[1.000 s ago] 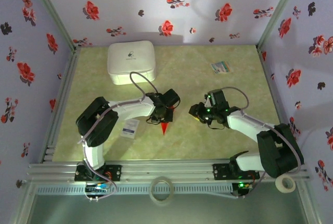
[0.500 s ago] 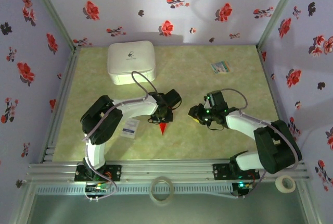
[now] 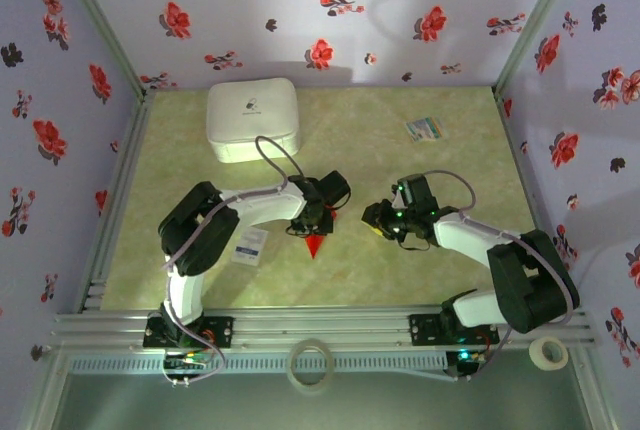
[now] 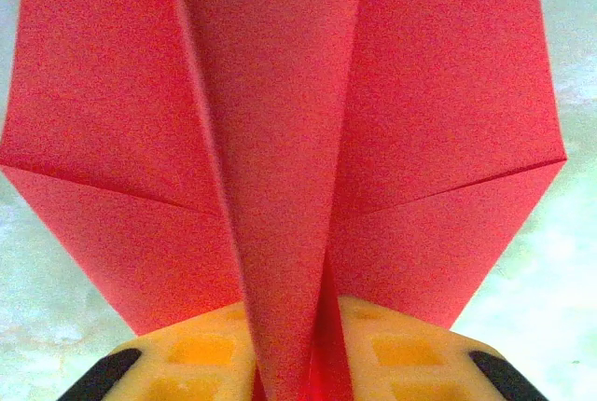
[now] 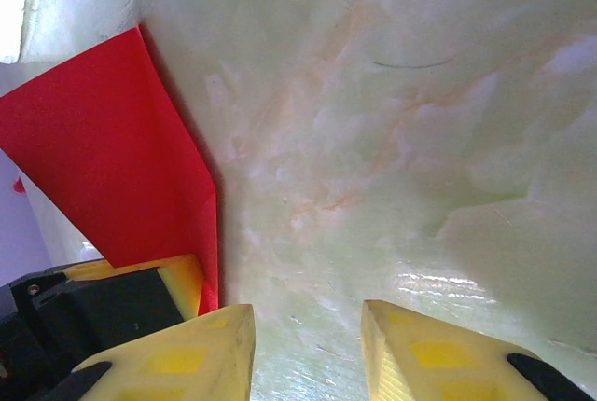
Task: Fold a paper plane with a square sheet of paper (pick it up from the middle)
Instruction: Move a paper plane to the center of the table.
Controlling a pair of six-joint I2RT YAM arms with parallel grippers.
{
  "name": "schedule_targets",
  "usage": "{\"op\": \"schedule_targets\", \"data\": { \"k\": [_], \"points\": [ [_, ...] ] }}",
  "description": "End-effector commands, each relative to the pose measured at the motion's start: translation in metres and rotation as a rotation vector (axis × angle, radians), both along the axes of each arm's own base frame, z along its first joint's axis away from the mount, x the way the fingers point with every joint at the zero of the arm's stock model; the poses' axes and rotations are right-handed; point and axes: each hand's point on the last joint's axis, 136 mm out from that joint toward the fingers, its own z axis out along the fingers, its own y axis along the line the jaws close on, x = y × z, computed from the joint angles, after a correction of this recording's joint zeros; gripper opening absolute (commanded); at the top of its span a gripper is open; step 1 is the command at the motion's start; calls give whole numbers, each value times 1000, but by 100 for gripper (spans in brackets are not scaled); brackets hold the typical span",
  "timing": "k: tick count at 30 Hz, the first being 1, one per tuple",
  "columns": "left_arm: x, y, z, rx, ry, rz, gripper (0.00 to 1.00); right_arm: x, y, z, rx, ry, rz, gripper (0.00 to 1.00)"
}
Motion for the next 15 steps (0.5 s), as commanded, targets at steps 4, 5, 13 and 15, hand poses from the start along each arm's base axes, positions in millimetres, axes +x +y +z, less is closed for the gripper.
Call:
{"op": "schedule_targets", "data": {
  "k": [4, 5, 13, 15],
  "points": [
    [-6, 10, -15, 79, 27, 7, 27, -2, -1, -1, 12, 4, -5, 36],
    [-6, 10, -17, 83, 31, 8, 27, -3, 0, -1, 12, 5, -4, 37],
    [-9, 9, -22, 86, 41, 25, 38, -2, -1, 0, 11, 1, -4, 37],
    [-10, 9, -24, 83, 44, 43, 41, -2, -1, 0, 12, 2, -4, 37]
  ]
}}
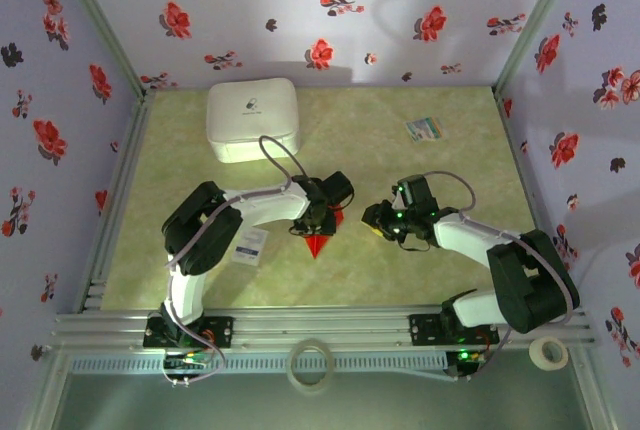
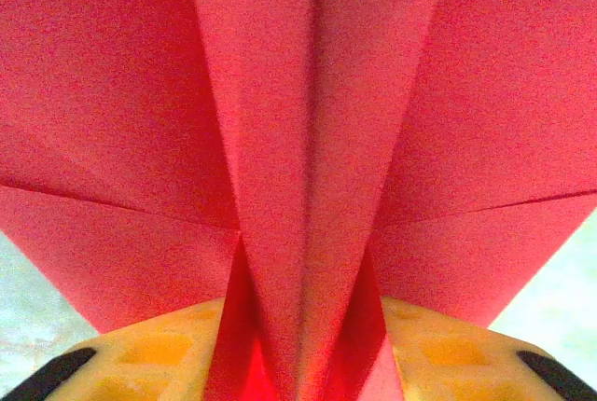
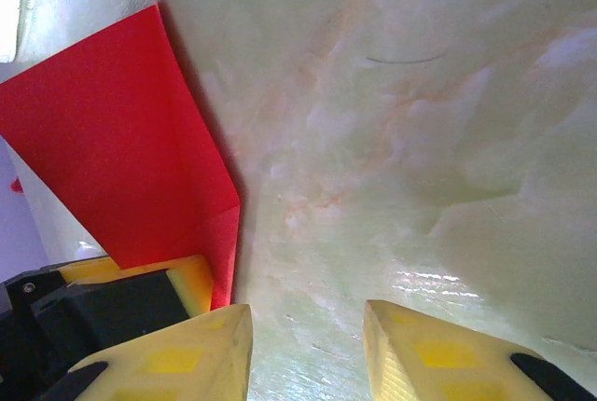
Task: Fold a paper plane with a square sheet of paper (pick it up from the middle)
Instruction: Move a paper plane to the center of the table.
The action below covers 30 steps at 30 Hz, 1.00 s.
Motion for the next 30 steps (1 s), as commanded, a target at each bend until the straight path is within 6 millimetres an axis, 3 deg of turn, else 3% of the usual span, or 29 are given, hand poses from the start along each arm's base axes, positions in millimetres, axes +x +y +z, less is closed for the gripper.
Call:
{"op": "schedule_targets", "data": {
  "k": [1, 10, 18, 25, 30],
  "points": [
    [-10, 15, -24, 78, 45, 44, 41, 0, 0, 2, 13, -2, -4, 37],
    [-9, 14, -13, 71, 22, 97, 44, -1, 0, 3, 15, -5, -2, 37],
    [2, 6, 34, -14, -74, 142, 47, 0, -3, 13, -11, -29, 5, 38],
    [2, 11, 60, -49, -113, 160, 51, 3, -11, 27, -64, -61, 12, 39],
    [6, 20, 92, -104, -208, 164, 52, 12, -32, 48, -172, -143, -26, 42]
  ]
}}
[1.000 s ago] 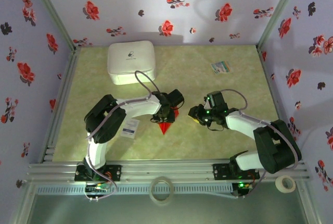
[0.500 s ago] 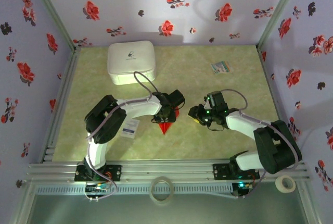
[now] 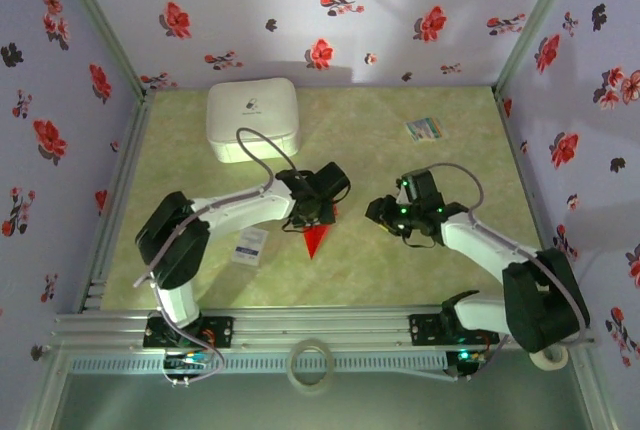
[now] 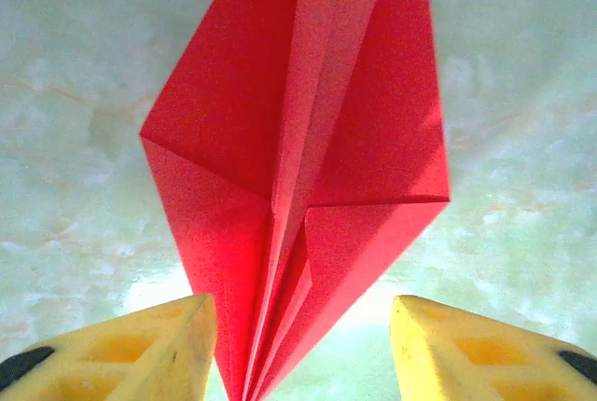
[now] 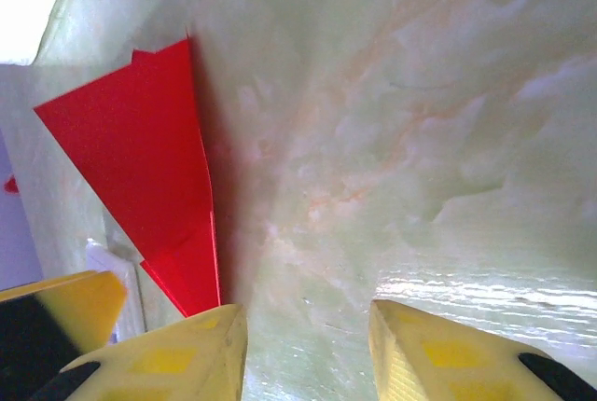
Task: Fold a paper plane with a square sheet of paper (pick it up from the middle)
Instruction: Move a paper plane to the center of the table, then reset both arms
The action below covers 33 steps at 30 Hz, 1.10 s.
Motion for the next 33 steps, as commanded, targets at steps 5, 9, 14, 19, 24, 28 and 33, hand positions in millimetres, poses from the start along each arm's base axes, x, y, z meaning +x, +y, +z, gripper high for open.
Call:
{"op": "schedule_targets", "data": {
  "k": [5, 9, 14, 19, 24, 28, 33],
  "points": [
    [12, 56, 58, 69, -246, 33, 53, 22, -77, 53, -380, -215, -166, 55],
    [22, 121, 72, 175, -358, 81, 60, 37, -128, 87, -640, -401, -277, 74],
    [25, 207, 79, 218, -441, 178, 71, 51, -160, 100, -845, -534, -340, 89],
    [22, 261, 81, 182, -577, 203, 86, 60, -168, 95, -962, -597, -278, 88],
    [29, 314, 75, 243, -673, 333, 94, 75, -180, 71, -1020, -670, -265, 89],
    [50, 334, 59, 285, -652, 365, 100, 94, -187, 56, -992, -701, -282, 88],
    [86, 337, 49, 370, -658, 293, 100, 117, -191, 44, -853, -784, -327, 88]
  ]
}}
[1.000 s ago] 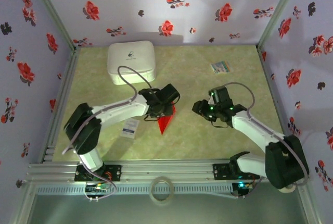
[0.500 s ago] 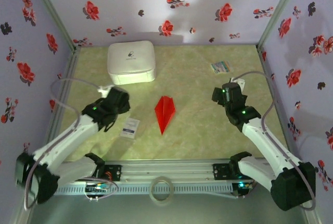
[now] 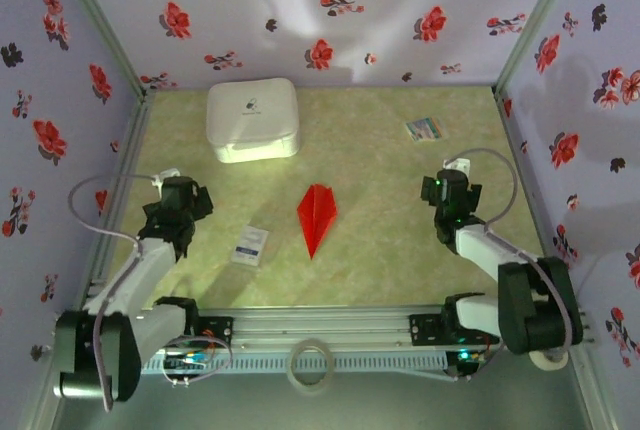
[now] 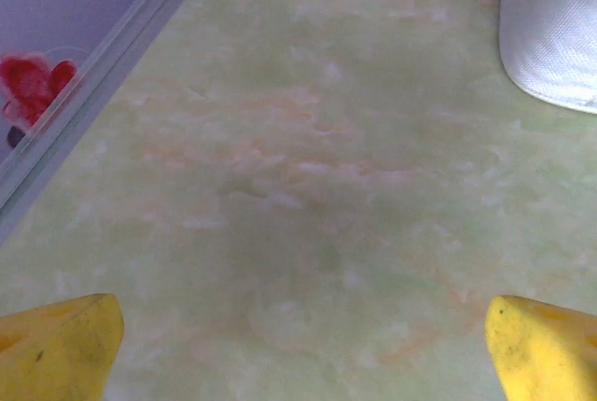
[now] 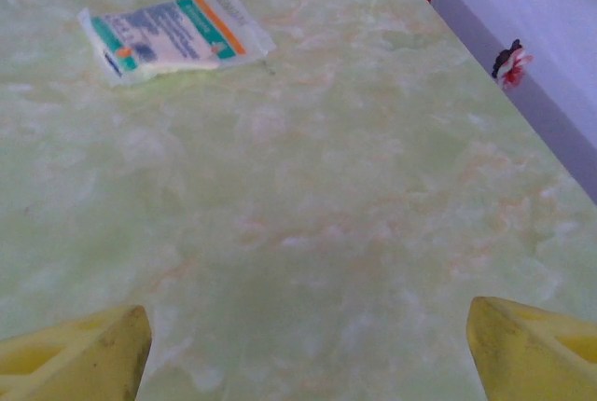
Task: Fold a paper plane with a square sheet of paper (pick it up from the middle)
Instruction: Reset both arms
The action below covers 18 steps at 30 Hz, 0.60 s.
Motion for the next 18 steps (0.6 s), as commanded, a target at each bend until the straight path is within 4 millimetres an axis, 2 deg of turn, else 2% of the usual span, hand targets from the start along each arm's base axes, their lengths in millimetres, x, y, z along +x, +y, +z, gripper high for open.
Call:
{"op": "schedule_targets", "data": {
  "k": [1, 5, 8, 11, 12, 14, 15, 17, 18],
  "points": [
    [40, -2, 25, 76, -136, -74, 100, 27, 13, 25, 50, -187, 106, 88],
    [63, -6, 10, 101, -192, -133, 100, 33, 11, 8, 52, -209, 117, 89],
    [74, -9, 12, 77, -280, -164, 100, 32, 14, -6, 64, -247, 156, 89],
    [79, -9, 14, 131, -312, -215, 100, 35, 10, -7, 63, -212, 129, 90],
    [80, -5, 14, 112, -353, -209, 100, 39, 5, -9, 63, -190, 88, 98],
    [80, -5, -3, 88, -374, -233, 100, 41, -5, -9, 74, -193, 42, 99],
    [83, -5, 1, 97, -428, -233, 100, 39, -8, -10, 74, -184, 21, 99],
    [73, -1, -15, 51, -358, -214, 100, 39, -10, -9, 66, -196, 14, 99],
    [84, 5, -9, 28, -369, -195, 100, 39, -10, -9, 67, -199, 14, 99]
  ]
}}
